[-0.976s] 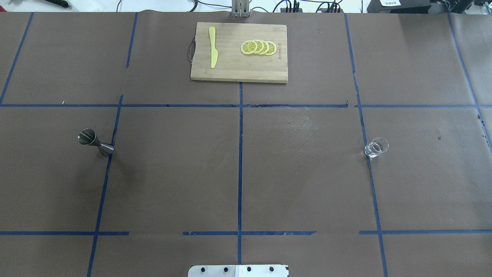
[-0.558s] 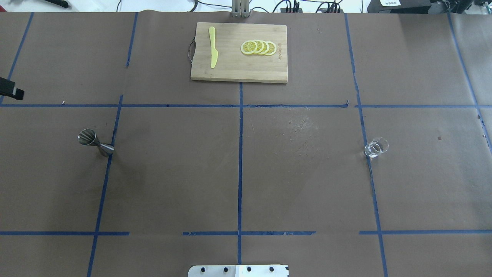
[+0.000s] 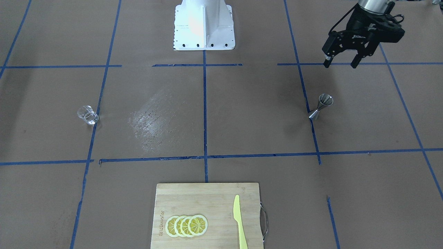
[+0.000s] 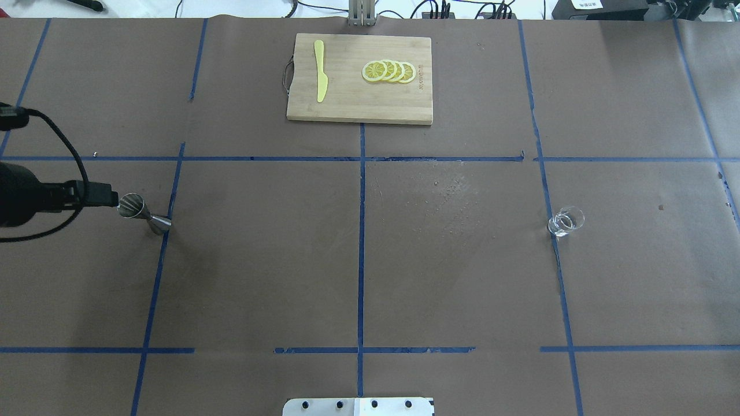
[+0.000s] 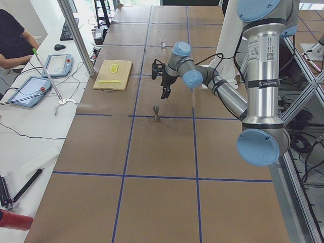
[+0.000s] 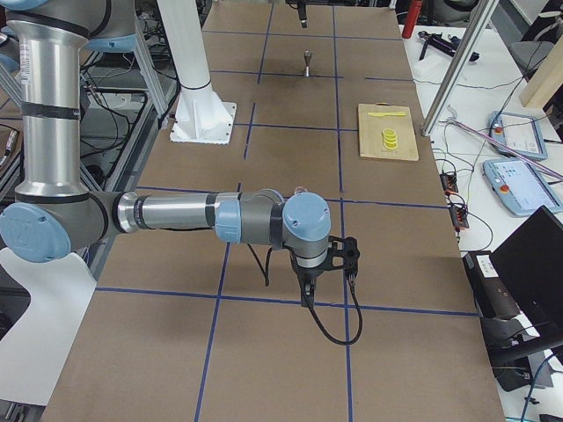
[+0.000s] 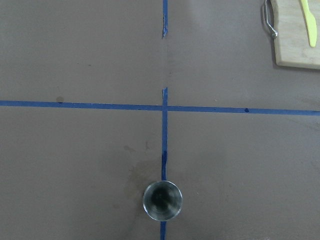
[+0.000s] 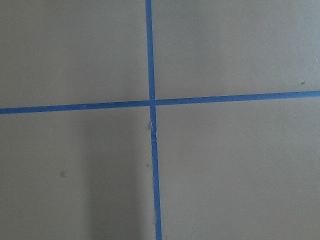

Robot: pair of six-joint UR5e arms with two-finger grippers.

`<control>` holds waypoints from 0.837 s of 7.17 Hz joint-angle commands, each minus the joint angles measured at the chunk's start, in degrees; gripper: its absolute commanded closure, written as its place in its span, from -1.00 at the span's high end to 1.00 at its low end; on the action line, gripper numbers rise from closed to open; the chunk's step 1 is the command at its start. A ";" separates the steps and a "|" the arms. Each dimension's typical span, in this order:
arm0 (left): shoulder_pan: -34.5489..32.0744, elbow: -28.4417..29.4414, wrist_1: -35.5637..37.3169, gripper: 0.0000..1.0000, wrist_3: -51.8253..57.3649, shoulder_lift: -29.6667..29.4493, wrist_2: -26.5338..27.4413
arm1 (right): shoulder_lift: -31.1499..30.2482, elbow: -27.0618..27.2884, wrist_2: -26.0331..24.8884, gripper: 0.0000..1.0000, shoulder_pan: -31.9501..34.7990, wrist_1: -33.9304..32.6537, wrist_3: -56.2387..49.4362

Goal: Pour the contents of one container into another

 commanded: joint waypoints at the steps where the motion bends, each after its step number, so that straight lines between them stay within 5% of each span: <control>1: 14.19 -0.41 -13.89 1.00 -11.81 10.35 19.12 | 0.39 -0.09 -0.36 1.00 -2.57 0.34 2.01; 4: 28.73 4.05 -12.91 1.00 -23.97 11.46 45.25 | -0.40 0.08 0.08 1.00 -2.75 3.51 2.63; 6: 29.65 9.33 -12.90 1.00 -23.99 8.93 50.42 | -0.40 0.08 0.69 1.00 -2.75 5.70 2.63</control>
